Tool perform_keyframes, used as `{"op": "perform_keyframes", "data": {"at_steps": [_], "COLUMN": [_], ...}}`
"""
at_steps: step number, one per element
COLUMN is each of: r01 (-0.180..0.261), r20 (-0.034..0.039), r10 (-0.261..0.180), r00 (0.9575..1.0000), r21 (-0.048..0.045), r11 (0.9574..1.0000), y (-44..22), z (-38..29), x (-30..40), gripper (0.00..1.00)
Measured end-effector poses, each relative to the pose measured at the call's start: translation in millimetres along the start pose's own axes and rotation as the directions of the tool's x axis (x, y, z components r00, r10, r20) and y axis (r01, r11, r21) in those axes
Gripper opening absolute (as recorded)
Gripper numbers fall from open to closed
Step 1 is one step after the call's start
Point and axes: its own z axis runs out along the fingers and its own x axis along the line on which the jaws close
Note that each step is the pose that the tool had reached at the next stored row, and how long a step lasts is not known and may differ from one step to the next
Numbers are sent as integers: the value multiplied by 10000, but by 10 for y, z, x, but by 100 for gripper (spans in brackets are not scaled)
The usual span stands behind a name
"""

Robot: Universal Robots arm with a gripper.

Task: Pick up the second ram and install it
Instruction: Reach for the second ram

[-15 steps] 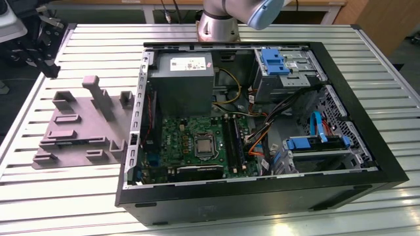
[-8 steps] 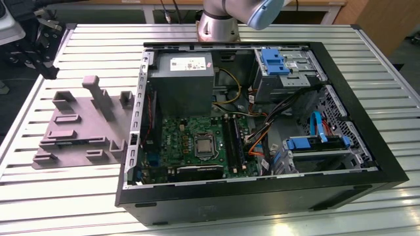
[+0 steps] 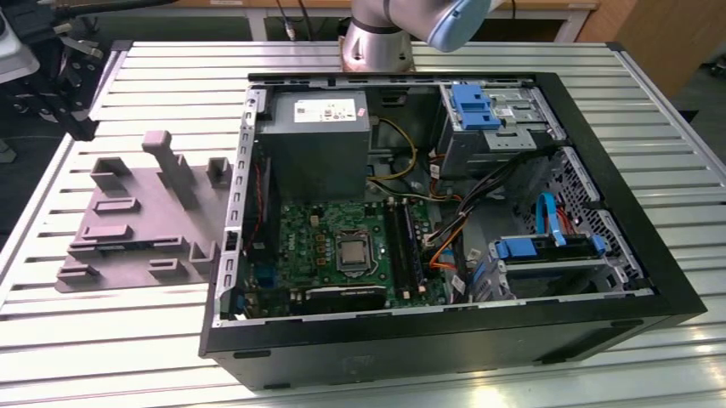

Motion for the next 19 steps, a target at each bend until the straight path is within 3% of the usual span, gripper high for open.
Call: {"op": "perform_keyframes", "data": {"at_steps": [19], "r01": [9], "r20": [-1], "r10": [-9], "r00": [10000], "r21": [0], "r11": [10000], "y": [-24], "z": [77], "x": [127], "gripper": [11]}}
